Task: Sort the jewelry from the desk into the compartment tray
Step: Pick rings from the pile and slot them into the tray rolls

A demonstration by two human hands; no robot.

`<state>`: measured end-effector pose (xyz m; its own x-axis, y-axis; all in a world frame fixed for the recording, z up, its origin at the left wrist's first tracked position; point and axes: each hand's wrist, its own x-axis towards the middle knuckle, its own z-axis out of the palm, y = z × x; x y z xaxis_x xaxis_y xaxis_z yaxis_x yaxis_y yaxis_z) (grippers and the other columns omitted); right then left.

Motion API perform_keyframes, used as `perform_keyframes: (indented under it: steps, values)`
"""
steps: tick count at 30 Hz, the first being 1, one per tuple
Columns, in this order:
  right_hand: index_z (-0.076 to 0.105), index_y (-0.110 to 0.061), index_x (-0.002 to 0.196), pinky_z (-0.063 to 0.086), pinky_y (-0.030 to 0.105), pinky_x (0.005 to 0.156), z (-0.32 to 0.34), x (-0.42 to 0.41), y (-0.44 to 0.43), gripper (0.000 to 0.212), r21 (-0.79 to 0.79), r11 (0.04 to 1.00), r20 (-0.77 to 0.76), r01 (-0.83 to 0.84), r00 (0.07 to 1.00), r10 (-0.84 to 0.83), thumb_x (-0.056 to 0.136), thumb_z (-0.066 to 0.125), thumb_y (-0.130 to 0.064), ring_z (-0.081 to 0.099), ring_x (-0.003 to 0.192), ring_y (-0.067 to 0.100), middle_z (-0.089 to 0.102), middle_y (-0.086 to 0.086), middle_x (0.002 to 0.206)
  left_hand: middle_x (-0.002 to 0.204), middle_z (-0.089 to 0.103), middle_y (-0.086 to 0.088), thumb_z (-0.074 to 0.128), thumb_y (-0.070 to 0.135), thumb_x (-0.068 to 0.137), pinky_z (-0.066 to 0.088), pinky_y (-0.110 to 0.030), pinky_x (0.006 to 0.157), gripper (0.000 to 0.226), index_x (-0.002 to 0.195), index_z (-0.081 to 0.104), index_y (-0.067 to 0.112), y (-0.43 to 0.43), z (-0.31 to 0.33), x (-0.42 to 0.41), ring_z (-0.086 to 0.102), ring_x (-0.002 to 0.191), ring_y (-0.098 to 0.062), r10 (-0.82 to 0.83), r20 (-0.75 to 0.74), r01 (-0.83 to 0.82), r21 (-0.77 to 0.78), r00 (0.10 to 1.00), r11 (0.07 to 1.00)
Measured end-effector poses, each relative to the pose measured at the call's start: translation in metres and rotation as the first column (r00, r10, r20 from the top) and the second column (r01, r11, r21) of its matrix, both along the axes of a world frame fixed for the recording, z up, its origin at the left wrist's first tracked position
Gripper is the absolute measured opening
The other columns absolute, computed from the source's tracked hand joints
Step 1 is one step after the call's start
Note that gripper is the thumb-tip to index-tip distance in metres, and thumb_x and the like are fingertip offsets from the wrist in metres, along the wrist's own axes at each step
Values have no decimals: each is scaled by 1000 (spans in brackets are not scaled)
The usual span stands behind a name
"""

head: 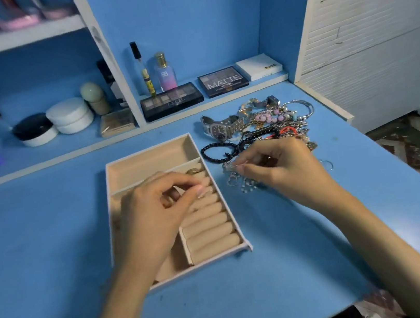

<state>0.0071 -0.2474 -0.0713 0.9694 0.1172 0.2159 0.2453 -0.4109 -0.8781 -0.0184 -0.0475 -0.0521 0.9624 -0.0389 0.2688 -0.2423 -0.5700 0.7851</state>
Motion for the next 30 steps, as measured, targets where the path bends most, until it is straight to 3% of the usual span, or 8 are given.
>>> perform_keyframes:
  steps: [4,7,11,15,24,27,30]
  values:
    - [72,-16,78,28,16,46,-2,6,40,6,145,987,18,-67,998,65,82,69,-12,38,46,7,52,14,53,68,66,18,75,15,70,41,-9,54,19,72,70,33,29,-7,-2,51,56,-3,74,-12,-75,-83,997,994]
    - [72,-12,80,29,13,47,-5,7,57,5,184,982,68,-42,997,30,82,68,-10,38,46,4,51,12,53,63,63,18,76,17,70,37,-10,52,18,68,70,33,34,-12,-4,48,53,-3,72,-9,-72,-54,997,996]
    - [73,-13,83,36,18,50,-9,2,60,6,82,997,170,-4,985,-10,82,68,-9,45,51,9,57,8,56,67,65,17,78,18,68,42,-16,56,17,69,71,34,34,-19,-4,50,57,-4,48,-16,-48,-58,999,997]
    - [73,-11,85,39,21,52,-12,2,59,8,26,1000,194,12,981,-17,82,67,-7,48,53,12,56,5,56,57,56,20,78,24,68,35,-11,57,9,72,74,29,36,-24,-3,47,60,-6,30,50,-34,82,998,996]
    - [73,-12,85,43,23,53,-14,2,59,7,37,999,219,24,975,-31,82,68,-7,50,53,12,58,3,57,76,65,16,73,25,76,50,-33,68,7,81,74,29,38,-24,-5,53,79,-8,-67,117,37,237,991,971]
    - [73,-12,85,43,23,53,-13,2,59,8,41,999,220,32,975,-40,82,67,-6,50,53,12,59,3,58,79,65,17,69,22,80,48,-28,73,12,88,74,29,39,-21,-5,51,82,-3,-103,97,72,281,990,957]
    - [73,-11,85,42,22,53,-13,2,59,8,33,999,226,35,973,-42,82,68,-6,50,54,12,59,3,58,74,57,23,69,19,79,40,-16,67,14,90,73,27,39,-17,-4,45,76,3,-119,99,83,307,988,948]
